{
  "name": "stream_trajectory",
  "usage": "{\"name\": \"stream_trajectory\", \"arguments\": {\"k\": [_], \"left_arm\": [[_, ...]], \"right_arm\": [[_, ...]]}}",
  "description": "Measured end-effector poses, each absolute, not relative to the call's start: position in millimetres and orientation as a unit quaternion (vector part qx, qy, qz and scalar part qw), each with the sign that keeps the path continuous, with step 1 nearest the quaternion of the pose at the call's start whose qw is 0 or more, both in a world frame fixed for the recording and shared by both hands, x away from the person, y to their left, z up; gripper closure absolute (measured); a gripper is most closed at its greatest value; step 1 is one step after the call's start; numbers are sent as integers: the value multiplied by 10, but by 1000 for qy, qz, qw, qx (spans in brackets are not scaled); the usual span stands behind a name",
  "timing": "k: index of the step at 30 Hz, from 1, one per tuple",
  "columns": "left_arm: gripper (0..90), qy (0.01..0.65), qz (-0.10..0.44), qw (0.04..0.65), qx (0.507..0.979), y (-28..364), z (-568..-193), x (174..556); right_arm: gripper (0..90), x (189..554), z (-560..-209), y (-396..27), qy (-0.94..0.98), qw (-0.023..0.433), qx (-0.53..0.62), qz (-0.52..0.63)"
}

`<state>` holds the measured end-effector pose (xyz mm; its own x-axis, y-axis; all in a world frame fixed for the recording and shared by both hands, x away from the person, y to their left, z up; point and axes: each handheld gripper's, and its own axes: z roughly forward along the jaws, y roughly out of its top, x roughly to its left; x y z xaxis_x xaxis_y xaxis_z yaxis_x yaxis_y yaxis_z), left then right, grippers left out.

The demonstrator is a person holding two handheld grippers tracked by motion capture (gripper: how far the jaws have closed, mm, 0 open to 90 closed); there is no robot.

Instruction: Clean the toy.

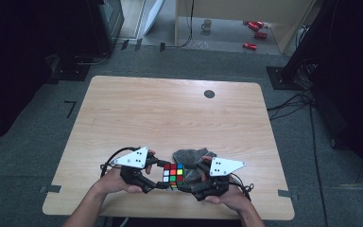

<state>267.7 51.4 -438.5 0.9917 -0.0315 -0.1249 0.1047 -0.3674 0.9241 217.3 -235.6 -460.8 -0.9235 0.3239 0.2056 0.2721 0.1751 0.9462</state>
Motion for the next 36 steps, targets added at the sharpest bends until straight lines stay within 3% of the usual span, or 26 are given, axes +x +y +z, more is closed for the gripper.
{"name": "stream_trajectory", "arguments": {"k": [13, 20, 21, 23, 25, 27, 30, 36], "left_arm": [[355, 47, -50, 595, 801, 571, -4356, 2714], [355, 51, -60, 606, 791, 553, -4366, 2712], [354, 55, -53, 609, 790, 561, -4363, 2712], [354, 68, -47, 612, 786, 592, -4360, 2741], [354, 70, -54, 617, 782, 620, -4367, 2756], [354, 66, -58, 617, 782, 614, -4364, 2746], [354, 59, -61, 613, 786, 569, -4374, 2720], [354, 46, -73, 605, 792, 520, -4394, 2694]], "right_arm": [[254, 2240, -4814, -2206, 752, -10, 229, 618], [328, 2232, -4815, -2201, 739, -17, 225, 635], [366, 2225, -4818, -2206, 739, -17, 223, 635], [609, 2191, -4823, -2221, 742, -11, 207, 638], [667, 2173, -4813, -2217, 741, -10, 202, 640], [616, 2176, -4803, -2206, 742, -11, 201, 640], [424, 2211, -4814, -2201, 740, -20, 214, 637], [275, 2225, -4799, -2222, 738, -16, 215, 639]]}}
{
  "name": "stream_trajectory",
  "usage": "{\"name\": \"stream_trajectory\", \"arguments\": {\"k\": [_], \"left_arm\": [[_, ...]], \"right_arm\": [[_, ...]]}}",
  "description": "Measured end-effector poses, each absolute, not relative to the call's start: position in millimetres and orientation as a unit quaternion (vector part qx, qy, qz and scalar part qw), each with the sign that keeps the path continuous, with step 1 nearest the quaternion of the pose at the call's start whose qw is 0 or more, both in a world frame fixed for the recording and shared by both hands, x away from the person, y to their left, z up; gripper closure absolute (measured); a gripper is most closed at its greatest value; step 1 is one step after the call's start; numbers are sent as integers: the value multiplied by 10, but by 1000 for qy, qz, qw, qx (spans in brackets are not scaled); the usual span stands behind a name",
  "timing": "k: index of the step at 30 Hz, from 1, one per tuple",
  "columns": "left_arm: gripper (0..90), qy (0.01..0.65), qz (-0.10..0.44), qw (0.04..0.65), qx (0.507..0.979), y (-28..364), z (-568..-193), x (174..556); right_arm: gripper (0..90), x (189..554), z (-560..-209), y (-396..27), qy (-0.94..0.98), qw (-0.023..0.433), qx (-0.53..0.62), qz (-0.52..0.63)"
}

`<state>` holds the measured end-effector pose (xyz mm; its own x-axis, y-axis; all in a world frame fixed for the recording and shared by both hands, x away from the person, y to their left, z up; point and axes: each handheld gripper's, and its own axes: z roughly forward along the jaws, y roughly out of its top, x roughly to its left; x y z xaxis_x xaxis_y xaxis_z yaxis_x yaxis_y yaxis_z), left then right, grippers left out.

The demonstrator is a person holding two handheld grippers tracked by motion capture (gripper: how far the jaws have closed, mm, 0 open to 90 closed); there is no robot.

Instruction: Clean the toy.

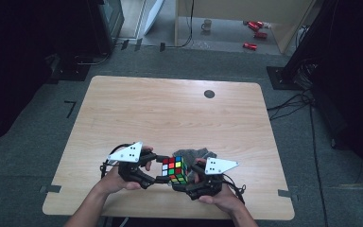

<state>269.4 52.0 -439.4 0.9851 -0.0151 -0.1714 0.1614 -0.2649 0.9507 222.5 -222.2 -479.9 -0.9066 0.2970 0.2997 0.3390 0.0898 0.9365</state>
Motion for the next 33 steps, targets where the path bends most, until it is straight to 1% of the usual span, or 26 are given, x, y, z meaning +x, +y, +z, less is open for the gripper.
{"name": "stream_trajectory", "arguments": {"k": [8, 14, 17, 20, 33], "left_arm": [[354, 50, -84, 613, 784, 506, -4409, 2698], [354, 40, -85, 600, 795, 435, -4450, 2657], [354, 39, -89, 602, 792, 441, -4447, 2659], [353, 42, -93, 607, 788, 475, -4435, 2680], [344, 49, -109, 596, 794, 462, -4435, 2700]], "right_arm": [[275, 2213, -4797, -2232, -740, 11, -207, -640], [257, 2201, -4776, -2206, -745, 3, -197, -637], [274, 2189, -4769, -2208, -746, 2, -192, -637], [334, 2183, -4763, -2238, -746, 6, -183, -640], [341, 2195, -4731, -2259, -753, 14, -184, -631]]}}
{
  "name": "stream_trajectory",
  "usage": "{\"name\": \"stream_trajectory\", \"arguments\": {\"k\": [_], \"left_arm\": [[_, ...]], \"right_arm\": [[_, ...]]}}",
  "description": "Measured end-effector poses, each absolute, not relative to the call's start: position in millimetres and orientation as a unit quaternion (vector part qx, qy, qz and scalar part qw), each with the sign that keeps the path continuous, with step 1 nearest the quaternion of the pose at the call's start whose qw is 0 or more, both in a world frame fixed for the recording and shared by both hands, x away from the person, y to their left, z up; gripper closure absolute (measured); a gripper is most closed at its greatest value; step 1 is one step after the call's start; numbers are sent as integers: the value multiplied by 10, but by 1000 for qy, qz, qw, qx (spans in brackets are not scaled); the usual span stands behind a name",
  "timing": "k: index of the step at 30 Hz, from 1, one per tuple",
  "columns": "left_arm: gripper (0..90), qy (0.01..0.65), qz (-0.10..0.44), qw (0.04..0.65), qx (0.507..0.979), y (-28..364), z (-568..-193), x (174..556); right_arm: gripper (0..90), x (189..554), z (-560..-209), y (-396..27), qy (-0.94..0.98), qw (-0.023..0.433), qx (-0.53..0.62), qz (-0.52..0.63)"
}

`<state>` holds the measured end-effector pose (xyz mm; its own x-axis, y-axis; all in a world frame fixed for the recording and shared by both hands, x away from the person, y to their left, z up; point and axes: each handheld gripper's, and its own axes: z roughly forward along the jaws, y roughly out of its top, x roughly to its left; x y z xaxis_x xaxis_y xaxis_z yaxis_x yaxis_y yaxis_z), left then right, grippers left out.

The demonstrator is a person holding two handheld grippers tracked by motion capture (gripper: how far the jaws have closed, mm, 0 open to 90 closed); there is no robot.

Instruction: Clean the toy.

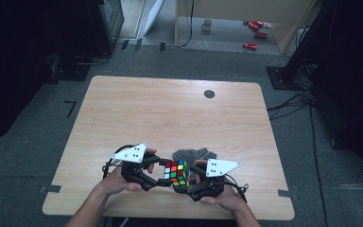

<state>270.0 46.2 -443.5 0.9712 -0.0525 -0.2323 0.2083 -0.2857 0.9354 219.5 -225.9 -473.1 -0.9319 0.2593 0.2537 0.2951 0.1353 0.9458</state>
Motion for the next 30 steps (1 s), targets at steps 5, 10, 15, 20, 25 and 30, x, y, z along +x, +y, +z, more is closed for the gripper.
{"name": "stream_trajectory", "arguments": {"k": [5, 10, 15, 20, 25, 30], "left_arm": [[301, 52, -115, 595, 794, 463, -4412, 2702], [249, 51, -110, 589, 799, 425, -4382, 2678], [244, 48, -92, 567, 817, 338, -4405, 2635], [285, 40, -86, 552, 828, 286, -4420, 2599], [306, 37, -89, 545, 833, 246, -4428, 2586], [324, 27, -93, 549, 830, 253, -4429, 2587]], "right_arm": [[341, 2194, -4722, -2279, -757, 15, -183, -628], [341, 2184, -4724, -2254, -767, 9, -180, -616], [340, 2149, -4736, -2162, -794, -9, -170, -583], [340, 2132, -4753, -2100, -805, -11, -165, -570], [340, 2122, -4763, -2080, -814, -14, -161, -558], [339, 2117, -4767, -2075, -816, -12, -157, -557]]}}
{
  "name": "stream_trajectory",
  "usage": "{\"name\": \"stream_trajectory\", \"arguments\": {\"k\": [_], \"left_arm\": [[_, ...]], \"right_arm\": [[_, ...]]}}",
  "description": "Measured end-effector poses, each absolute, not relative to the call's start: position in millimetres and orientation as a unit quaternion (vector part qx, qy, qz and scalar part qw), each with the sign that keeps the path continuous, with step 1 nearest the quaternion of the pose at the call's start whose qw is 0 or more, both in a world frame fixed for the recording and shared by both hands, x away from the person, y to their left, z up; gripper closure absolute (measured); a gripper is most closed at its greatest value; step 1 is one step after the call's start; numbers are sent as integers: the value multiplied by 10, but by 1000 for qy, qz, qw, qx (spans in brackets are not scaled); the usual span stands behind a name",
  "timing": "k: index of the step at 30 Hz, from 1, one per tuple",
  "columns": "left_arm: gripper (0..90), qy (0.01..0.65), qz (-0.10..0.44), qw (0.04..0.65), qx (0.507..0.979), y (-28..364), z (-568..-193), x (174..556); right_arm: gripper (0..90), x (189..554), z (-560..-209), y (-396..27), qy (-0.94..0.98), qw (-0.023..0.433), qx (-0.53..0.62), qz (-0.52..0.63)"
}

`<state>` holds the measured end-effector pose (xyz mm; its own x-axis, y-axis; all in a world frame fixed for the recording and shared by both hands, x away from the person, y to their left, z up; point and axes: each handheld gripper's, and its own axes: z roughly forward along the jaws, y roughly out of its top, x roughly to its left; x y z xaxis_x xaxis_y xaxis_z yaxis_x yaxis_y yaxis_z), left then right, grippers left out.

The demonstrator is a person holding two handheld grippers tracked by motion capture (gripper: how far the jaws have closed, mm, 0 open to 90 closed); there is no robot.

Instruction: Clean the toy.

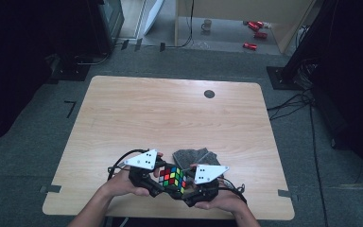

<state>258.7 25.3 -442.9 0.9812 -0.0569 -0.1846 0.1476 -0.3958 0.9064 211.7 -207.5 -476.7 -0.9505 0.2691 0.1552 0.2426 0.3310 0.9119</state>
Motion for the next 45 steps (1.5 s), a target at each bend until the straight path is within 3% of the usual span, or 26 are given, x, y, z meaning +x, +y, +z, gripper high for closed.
{"name": "stream_trajectory", "arguments": {"k": [14, 21, 29, 34, 38, 42, 45], "left_arm": [[352, 55, -54, 588, 805, 445, -4387, 2680], [352, 120, -3, 636, 762, 728, -4414, 2796], [352, 176, 55, 631, 754, 856, -4539, 2839], [352, 201, 83, 611, 761, 892, -4618, 2843], [352, 210, 93, 602, 765, 878, -4636, 2834], [352, 214, 100, 600, 764, 857, -4628, 2830], [352, 218, 106, 591, 769, 828, -4644, 2838]], "right_arm": [[279, 2186, -4734, -2234, 802, 15, 187, 567], [236, 2301, -4775, -2533, 805, 107, 285, 509], [163, 2390, -4967, -2508, 825, 167, 342, 418], [156, 2430, -5078, -2507, 833, 176, 367, 375], [304, 2463, -5151, -2530, 835, 169, 379, 362], [599, 2463, -5142, -2552, 827, 179, 387, 366], [703, 2480, -5129, -2588, 821, 177, 397, 371]]}}
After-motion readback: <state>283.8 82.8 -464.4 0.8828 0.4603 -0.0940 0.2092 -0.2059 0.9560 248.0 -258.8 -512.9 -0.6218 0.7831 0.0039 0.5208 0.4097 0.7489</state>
